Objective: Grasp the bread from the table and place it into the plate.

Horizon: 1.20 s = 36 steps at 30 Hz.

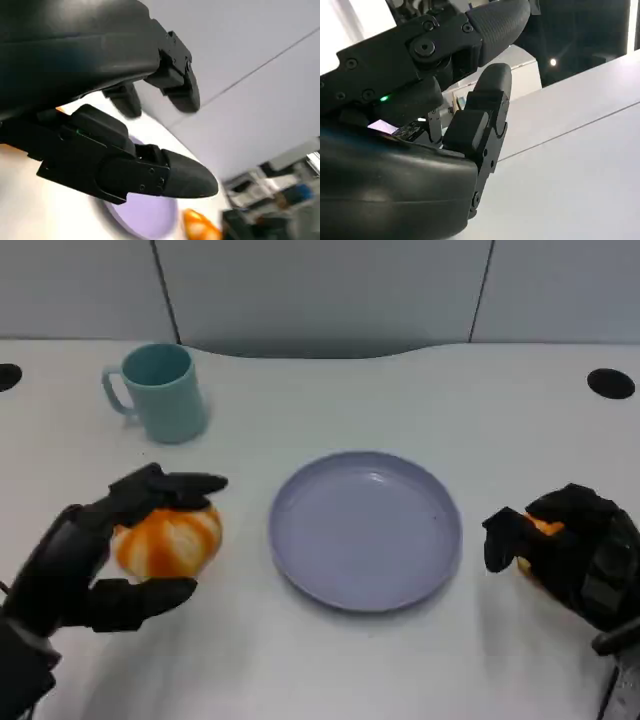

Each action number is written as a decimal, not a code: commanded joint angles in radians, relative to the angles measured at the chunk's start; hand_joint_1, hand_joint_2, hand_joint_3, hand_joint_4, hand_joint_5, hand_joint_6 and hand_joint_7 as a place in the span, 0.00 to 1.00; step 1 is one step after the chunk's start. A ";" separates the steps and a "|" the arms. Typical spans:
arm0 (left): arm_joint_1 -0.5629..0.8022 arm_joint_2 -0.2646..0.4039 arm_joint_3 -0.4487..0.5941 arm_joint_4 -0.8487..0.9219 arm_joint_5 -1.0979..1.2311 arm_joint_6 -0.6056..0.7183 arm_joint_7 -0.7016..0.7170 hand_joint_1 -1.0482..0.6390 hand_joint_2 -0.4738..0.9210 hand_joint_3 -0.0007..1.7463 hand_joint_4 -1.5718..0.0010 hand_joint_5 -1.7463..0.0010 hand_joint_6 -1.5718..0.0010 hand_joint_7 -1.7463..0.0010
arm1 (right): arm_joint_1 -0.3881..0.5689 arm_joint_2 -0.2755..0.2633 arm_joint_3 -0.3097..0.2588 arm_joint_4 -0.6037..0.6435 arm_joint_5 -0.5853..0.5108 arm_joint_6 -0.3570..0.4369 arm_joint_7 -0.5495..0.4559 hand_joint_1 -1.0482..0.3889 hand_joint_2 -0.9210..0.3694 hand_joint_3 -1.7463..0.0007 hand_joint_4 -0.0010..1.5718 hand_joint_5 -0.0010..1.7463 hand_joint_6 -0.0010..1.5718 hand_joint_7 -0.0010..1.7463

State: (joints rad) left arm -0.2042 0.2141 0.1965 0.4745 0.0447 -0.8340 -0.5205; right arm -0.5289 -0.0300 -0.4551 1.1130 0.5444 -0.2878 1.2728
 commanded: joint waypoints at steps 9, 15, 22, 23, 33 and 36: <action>-0.304 0.227 -0.243 0.452 0.545 0.025 0.513 0.02 1.00 0.01 1.00 0.87 0.88 0.98 | -0.010 0.003 -0.002 -0.024 0.012 0.000 0.003 0.39 0.05 1.00 0.46 0.82 0.74 0.12; -0.445 0.190 -0.465 0.731 0.719 0.188 0.720 0.04 0.95 0.00 0.98 0.88 0.88 0.99 | -0.005 0.019 -0.004 -0.030 0.014 -0.005 0.005 0.37 0.04 1.00 0.45 0.83 0.73 0.12; -0.505 0.141 -0.568 0.852 0.728 0.298 0.770 0.13 0.89 0.00 0.86 0.90 0.83 0.99 | 0.001 0.029 -0.006 -0.041 0.015 -0.035 0.012 0.35 0.03 1.00 0.45 0.81 0.73 0.12; -0.513 0.128 -0.579 0.860 0.729 0.322 0.760 0.13 0.89 0.00 0.86 0.90 0.83 0.99 | 0.004 0.031 -0.006 -0.047 0.018 -0.025 0.011 0.35 0.03 1.00 0.45 0.80 0.73 0.12; -0.535 0.090 -0.621 0.875 0.689 0.355 0.814 0.46 0.92 0.00 0.47 0.48 0.25 0.93 | 0.046 0.046 0.034 -0.142 -0.012 -0.069 -0.089 0.32 0.04 1.00 0.49 0.80 0.62 0.37; -0.541 0.091 -0.593 0.857 0.642 0.267 0.896 0.51 0.91 0.00 0.47 0.38 0.22 0.94 | 0.046 0.048 0.043 -0.149 -0.014 -0.094 -0.100 0.32 0.02 1.00 0.47 0.81 0.56 0.43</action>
State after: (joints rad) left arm -0.7533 0.3056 -0.4133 1.3363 0.7146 -0.5015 0.3177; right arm -0.4859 0.0236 -0.4165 0.9791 0.5343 -0.3560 1.1824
